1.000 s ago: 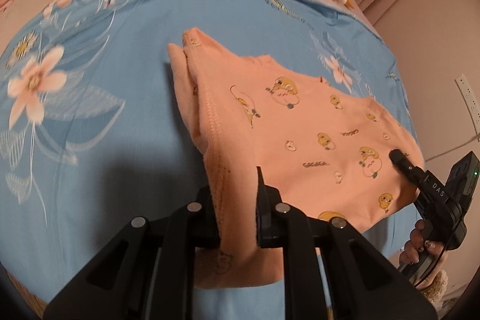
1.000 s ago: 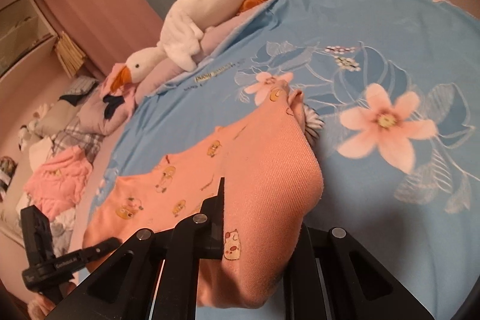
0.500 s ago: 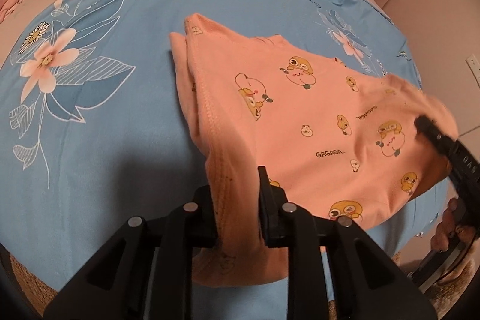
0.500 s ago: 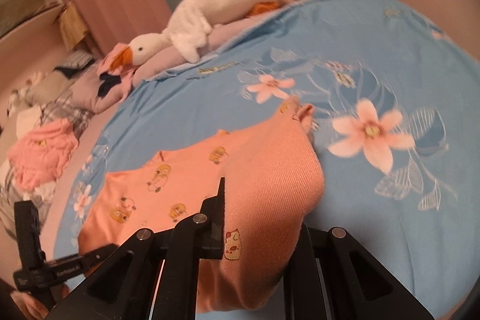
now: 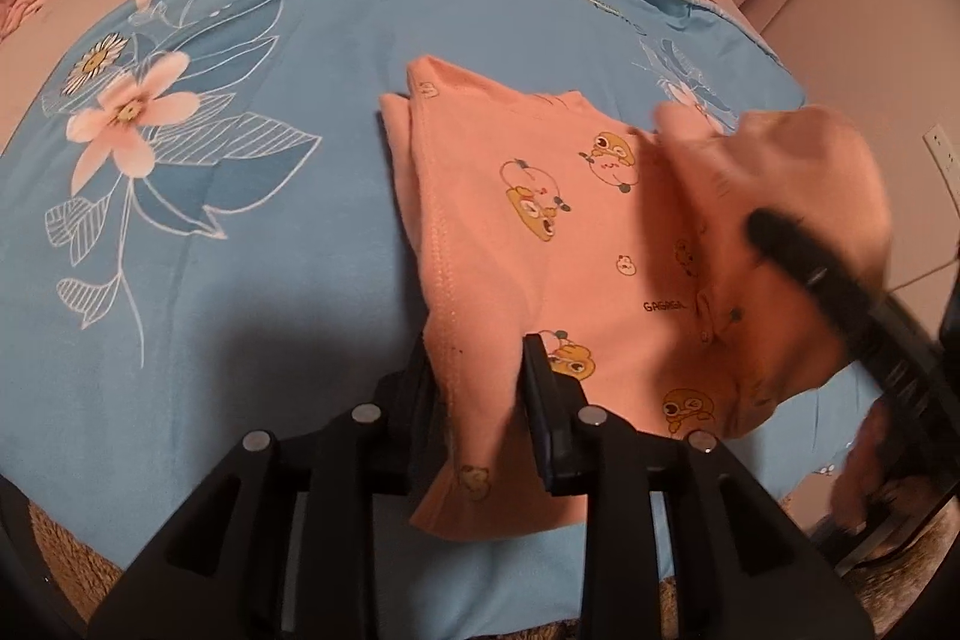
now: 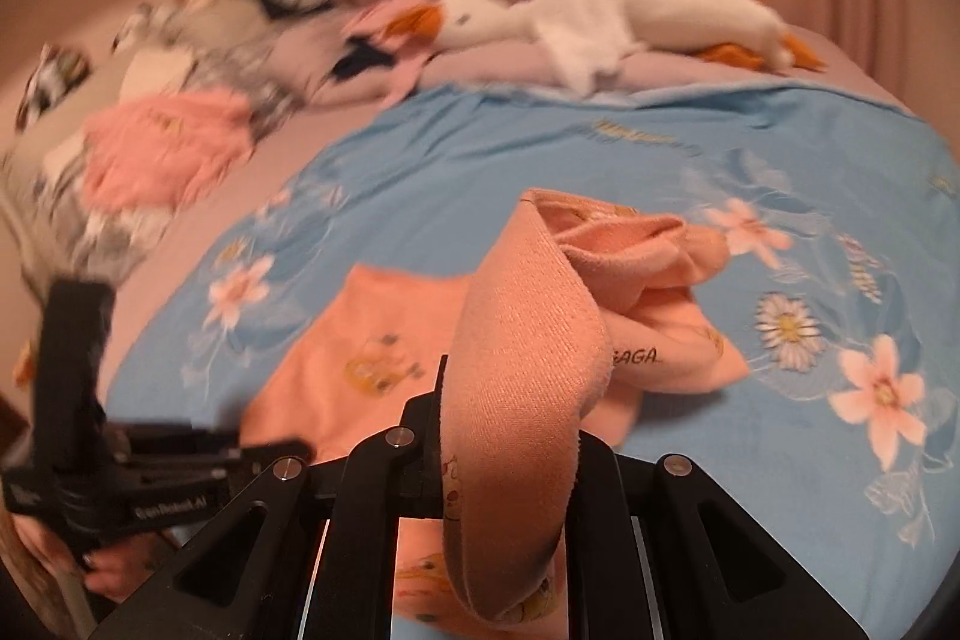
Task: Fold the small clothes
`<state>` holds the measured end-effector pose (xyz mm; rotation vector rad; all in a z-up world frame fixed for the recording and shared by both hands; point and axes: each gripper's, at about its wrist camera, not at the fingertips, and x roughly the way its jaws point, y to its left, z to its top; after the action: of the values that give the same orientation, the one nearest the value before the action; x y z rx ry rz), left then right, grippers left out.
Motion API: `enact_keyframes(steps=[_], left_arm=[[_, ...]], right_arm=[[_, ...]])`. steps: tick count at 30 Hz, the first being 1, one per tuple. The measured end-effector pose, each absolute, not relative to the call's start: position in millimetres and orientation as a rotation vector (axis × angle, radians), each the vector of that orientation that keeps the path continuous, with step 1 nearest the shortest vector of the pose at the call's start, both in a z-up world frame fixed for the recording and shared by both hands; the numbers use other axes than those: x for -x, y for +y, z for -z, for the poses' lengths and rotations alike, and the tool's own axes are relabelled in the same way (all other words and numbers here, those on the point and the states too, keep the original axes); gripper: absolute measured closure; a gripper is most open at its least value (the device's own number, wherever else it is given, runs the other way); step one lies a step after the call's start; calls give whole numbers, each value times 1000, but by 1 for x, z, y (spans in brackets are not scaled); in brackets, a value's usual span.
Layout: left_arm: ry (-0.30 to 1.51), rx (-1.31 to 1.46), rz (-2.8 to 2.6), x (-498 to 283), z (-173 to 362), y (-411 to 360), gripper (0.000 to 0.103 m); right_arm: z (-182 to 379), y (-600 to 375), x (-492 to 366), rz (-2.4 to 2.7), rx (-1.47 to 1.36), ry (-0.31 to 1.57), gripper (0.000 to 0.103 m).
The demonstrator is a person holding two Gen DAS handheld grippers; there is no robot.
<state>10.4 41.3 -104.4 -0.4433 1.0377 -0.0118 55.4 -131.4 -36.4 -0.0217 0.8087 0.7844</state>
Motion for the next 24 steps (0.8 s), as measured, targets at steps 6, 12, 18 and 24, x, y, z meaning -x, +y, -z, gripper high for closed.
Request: enact_keyframes(steps=[6,12,18,24], left_arm=[[1014,485,2,-1,93,51,75],[950,523,-8,9,74,65,74],[922,556,47,2,63,67,69],[932,551,140,-13,56,55,52]], right_arm=[[58,-102,-44,-868,102,891,87],[74,-93,-41,-900,89,968,85],[70,-87,-34,-927,107,953,77],[71,-94,-31,-1018,23,988,36]])
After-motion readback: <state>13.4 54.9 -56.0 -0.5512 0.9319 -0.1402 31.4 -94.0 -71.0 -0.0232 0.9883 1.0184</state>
